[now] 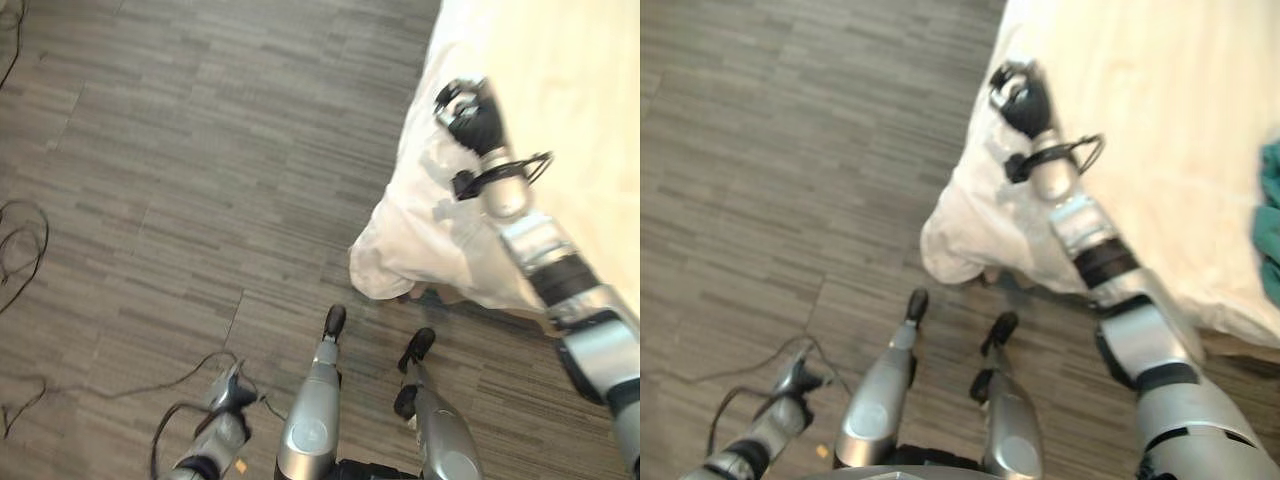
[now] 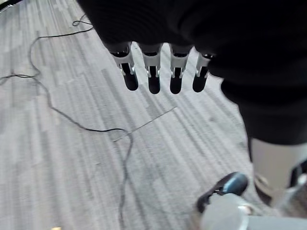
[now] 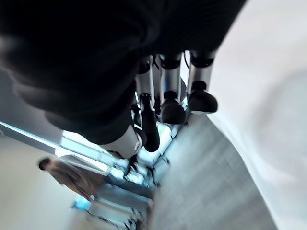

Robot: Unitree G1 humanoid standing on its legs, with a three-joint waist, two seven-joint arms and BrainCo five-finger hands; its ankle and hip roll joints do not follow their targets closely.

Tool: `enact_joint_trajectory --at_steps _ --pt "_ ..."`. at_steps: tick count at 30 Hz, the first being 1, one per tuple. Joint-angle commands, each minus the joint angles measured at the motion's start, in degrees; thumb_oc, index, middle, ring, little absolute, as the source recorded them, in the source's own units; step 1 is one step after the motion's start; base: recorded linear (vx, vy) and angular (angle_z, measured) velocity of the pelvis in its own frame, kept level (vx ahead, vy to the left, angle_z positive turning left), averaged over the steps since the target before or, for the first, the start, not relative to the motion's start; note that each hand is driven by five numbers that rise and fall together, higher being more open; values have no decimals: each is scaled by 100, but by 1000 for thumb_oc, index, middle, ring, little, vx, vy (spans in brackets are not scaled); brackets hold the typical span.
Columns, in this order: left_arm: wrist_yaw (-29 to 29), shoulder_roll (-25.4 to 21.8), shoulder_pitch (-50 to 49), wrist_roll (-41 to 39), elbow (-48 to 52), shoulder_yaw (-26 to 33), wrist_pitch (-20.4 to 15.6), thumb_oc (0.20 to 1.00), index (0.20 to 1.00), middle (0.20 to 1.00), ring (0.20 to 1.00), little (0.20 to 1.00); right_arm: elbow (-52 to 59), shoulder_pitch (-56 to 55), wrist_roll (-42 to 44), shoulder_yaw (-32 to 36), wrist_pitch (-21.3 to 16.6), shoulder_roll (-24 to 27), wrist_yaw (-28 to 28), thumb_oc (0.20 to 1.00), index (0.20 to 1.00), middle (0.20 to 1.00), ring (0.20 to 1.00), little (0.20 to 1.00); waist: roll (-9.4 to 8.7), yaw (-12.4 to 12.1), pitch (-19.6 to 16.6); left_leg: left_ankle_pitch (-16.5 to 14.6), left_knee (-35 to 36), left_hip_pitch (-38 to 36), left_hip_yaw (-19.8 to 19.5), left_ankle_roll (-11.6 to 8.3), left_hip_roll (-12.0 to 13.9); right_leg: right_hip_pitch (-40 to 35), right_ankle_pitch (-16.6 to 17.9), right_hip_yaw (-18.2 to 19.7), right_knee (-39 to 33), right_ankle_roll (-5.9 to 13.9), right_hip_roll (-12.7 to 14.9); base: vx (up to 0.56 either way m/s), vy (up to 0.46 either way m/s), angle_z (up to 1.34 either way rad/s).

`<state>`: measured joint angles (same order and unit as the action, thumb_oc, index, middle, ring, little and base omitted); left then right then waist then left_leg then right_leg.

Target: Tidy up the quilt and then pick up the clothes from the bed and put them into the laundry hamper.

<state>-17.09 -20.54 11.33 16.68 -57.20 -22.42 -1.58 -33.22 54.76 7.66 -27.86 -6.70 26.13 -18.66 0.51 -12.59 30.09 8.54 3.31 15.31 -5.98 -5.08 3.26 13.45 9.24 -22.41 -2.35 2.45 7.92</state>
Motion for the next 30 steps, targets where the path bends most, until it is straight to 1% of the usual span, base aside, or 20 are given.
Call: enact_joint_trajectory --at_steps 1,3,4,5,8,9,10,13,14,15,16,17,18,19,21,22,23,27,28,30 --pt "-269 -61 191 -268 127 -284 -54 1000 1000 1000 1000 1000 -339 -751 269 -290 -2 -320 185 200 200 200 200 200 -6 64 -30 -904 -451 -35 -191 -18 166 453 -645 262 754 743 875 -9 20 14" --pt "-269 -39 239 -272 184 -321 -56 1000 1000 1000 1000 1000 -446 -914 245 -284 38 -421 230 200 200 200 200 200 0 84 -30 -901 -444 -11 -198 -15 167 487 -674 265 797 743 872 -8 16 17" --pt "-281 14 323 -241 266 -382 -36 1000 1000 1000 1000 1000 -658 -1402 266 -340 86 -688 383 200 200 200 200 200 -1 144 -30 -917 -461 6 -190 -3 159 540 -716 281 866 749 869 -7 13 12" --pt "-264 32 345 -231 257 -394 -27 1000 1000 1000 1000 1000 -701 -1644 230 -409 110 -761 492 200 200 200 200 200 -12 174 -30 -931 -476 -5 -188 1 158 546 -733 294 893 752 866 -3 9 8" --pt "-260 52 356 -196 207 -388 -13 1000 1000 1000 1000 1000 -653 -1915 169 -514 119 -797 653 200 200 200 200 200 -30 209 -30 -951 -483 -32 -181 2 163 535 -754 317 910 751 865 -1 -2 4" --pt "-163 49 366 -19 12 -366 21 1000 1000 1000 1000 1000 -214 -2353 18 -780 81 -553 1149 200 200 200 200 200 -82 308 -30 -996 -449 -156 -160 -3 170 448 -789 316 923 758 868 25 -20 -5" --pt "-105 48 342 46 -85 -322 34 1000 1000 1000 1000 1000 183 -2467 42 -811 14 -373 1317 200 200 200 200 200 -107 356 -30 -1005 -416 -235 -137 -6 183 409 -795 327 927 762 869 36 -21 -10" --pt "42 25 207 160 -442 -110 59 1000 1000 1000 1000 1000 2046 -2716 895 -607 -372 379 1851 200 200 200 200 200 -186 512 -30 -1003 -279 -531 -37 -19 238 235 -784 374 864 778 839 44 5 -11" --pt "42 27 215 160 -443 -112 58 1000 1000 1000 1000 1000 2058 -2717 897 -599 -365 388 1852 200 200 200 200 200 -189 517 -30 -986 -279 -514 -43 -14 226 242 -765 370 852 780 850 28 -6 -25" --pt "81 16 152 217 -568 -44 57 1000 1000 1000 1000 1000 2870 -2799 1359 -398 -547 656 2036 200 200 200 200 200 -218 581 -30 -985 -221 -635 -6 -21 256 166 -763 388 818 781 821 26 -1 -28" --pt "144 22 112 237 -659 -2 55 1000 1000 1000 1000 1000 3380 -2837 1781 -218 -654 786 2142 200 200 200 200 200 -236 635 -40 -982 -174 -719 33 -26 278 116 -753 400 783 783 800 71 -12 -18" --pt "251 45 14 238 -740 28 34 1000 1000 1000 1000 1000 3991 -2845 2330 187 -816 797 2129 200 200 200 200 200 -252 714 -138 -961 -87 -781 75 -38 308 101 -732 420 704 781 754 75 -22 -18" --pt "308 61 -11 216 -748 55 38 1000 1000 1000 1000 1000 4116 -2781 2447 401 -902 735 2023 200 200 200 200 200 -242 748 -166 -963 -59 -825 98 -57 346 84 -750 436 698 773 718 80 -31 -28" --pt "329 76 -40 146 -736 70 22 1000 1000 1000 1000 1000 4037 -2606 2417 733 -1062 587 1643 200 200 200 200 200 -225 802 -177 -955 -52 -828 127 -70 382 123 -762 482 711 755 680 36 -19 -32" --pt "330 74 -36 146 -737 70 22 1000 1000 1000 1000 1000 4037 -2603 2416 735 -1062 585 1642 200 200 200 200 200 -236 810 -192 -939 -55 -796 120 -64 365 143 -743 479 699 757 694 6 -8 -27" --pt "273 71 28 29 -637 44 22 1000 1000 1000 1000 1000 3587 -2406 2204 1077 -1090 448 1117 200 200 200 200 200 -197 885 -82 -976 -254 -684 156 -66 376 284 -789 596 834 712 668 4 -14 -26" --pt "274 70 29 28 -635 44 23 1000 1000 1000 1000 1000 3585 -2402 2200 1075 -1090 447 1113 200 200 200 200 200 -200 882 -84 -983 -266 -674 160 -66 374 296 -792 602 843 711 669 -13 -24 -23" --pt "122 147 117 -292 -335 -13 2 1000 1000 1000 1000 1000 2183 -2520 1573 1290 -818 448 496 200 200 200 200 200 -179 983 -30 -1134 -763 -220 265 -88 295 651 -754 807 914 668 632 -58 40 -16" --pt "64 171 171 -408 -263 -19 -8 1000 1000 1000 1000 1000 1745 -2531 1461 1304 -748 394 397 200 200 200 200 200 -226 993 -30 -1187 -908 -102 125 -79 180 767 -683 929 861 662 585 -79 150 -20" --pt "4 197 209 -610 -49 -71 -39 1000 1000 1000 1000 1000 835 -2477 1327 1266 -640 209 209 200 200 200 200 200 -375 941 -30 -1474 -1235 2 -512 -48 -120 924 -611 1222 739 631 396 -125 153 -59"
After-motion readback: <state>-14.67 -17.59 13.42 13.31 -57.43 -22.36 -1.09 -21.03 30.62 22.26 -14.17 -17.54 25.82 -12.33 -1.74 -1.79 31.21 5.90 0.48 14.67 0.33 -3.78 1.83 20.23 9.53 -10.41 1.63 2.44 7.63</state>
